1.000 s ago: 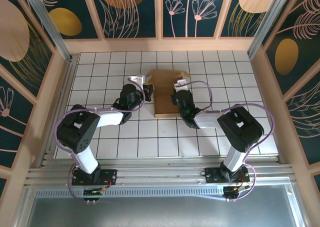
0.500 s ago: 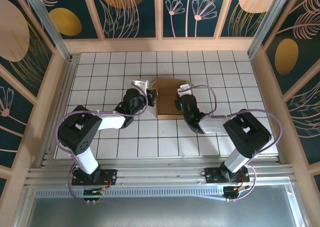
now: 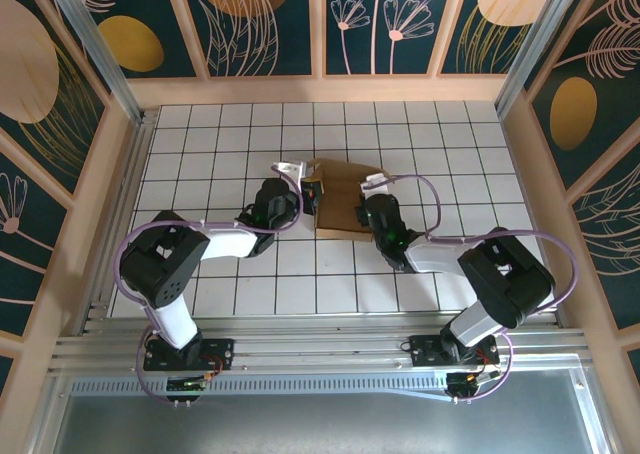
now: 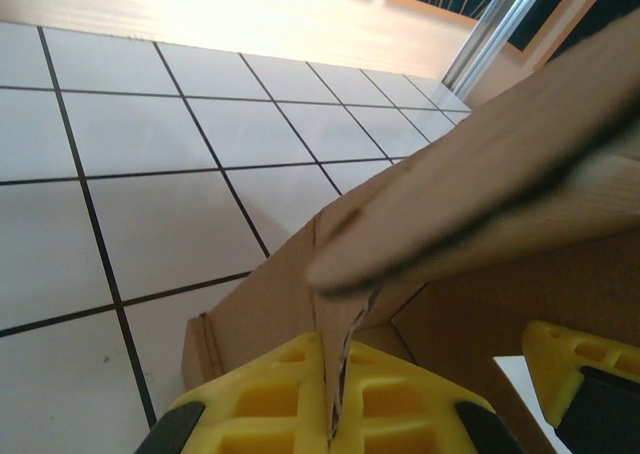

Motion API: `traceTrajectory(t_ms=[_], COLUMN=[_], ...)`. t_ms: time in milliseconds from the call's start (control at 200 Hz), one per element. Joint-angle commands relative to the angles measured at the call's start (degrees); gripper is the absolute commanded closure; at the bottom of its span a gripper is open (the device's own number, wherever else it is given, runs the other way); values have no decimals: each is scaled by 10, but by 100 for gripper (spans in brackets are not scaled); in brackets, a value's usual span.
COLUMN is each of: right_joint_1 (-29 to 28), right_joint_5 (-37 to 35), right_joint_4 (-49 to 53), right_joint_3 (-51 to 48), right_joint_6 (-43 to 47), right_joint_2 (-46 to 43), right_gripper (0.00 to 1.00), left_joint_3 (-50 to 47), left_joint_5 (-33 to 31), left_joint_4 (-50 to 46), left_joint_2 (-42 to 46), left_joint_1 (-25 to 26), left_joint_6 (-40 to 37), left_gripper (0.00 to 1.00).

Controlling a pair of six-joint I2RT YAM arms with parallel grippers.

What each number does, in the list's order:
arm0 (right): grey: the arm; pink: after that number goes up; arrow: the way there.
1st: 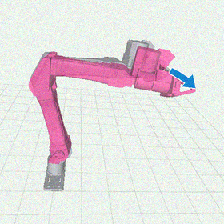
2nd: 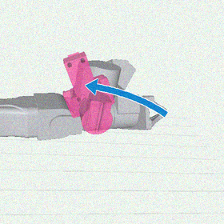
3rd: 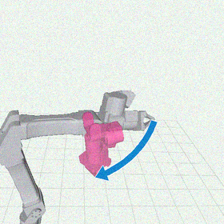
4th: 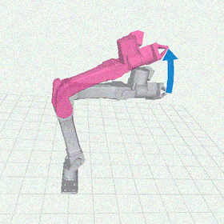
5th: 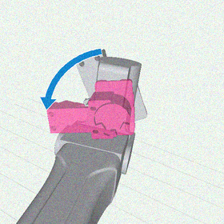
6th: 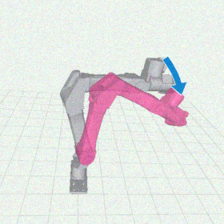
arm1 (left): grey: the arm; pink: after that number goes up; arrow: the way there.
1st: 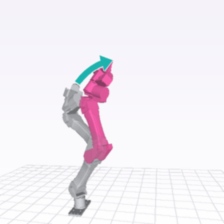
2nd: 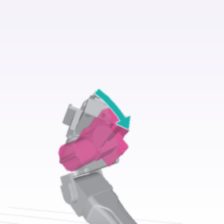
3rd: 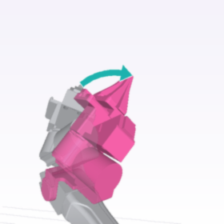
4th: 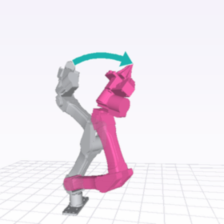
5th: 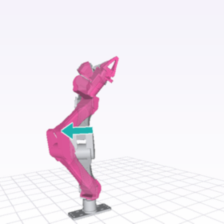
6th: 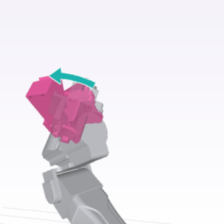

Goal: Fold the paper box

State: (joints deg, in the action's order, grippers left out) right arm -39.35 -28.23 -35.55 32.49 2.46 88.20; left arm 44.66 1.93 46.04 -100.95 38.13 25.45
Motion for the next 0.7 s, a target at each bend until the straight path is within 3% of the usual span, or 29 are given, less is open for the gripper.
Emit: traceTrajectory(t_ms=[0,300,481,601,696], right_joint_1=[-6,4,4,3,3], right_joint_5=[52,82,87,99,109], right_joint_4=[22,38,44,68,101], right_joint_3=[-19,-37,-67,-70,-70], right_joint_6=[-10,-15,-41,-60,-75], right_joint_2=[-15,-52,-71,-96,-133], right_gripper=[80,80,77,70,57], left_joint_3=[-20,-47,-99,-102,-104], left_joint_5=[60,65,71,81,72], left_joint_4=[-64,-75,-32,-14,-10], left_joint_2=[-10,20,24,10,5], left_joint_1=[33,33,33,34,34], left_joint_6=[14,14,26,38,41], left_gripper=[100,100,100,100,100])
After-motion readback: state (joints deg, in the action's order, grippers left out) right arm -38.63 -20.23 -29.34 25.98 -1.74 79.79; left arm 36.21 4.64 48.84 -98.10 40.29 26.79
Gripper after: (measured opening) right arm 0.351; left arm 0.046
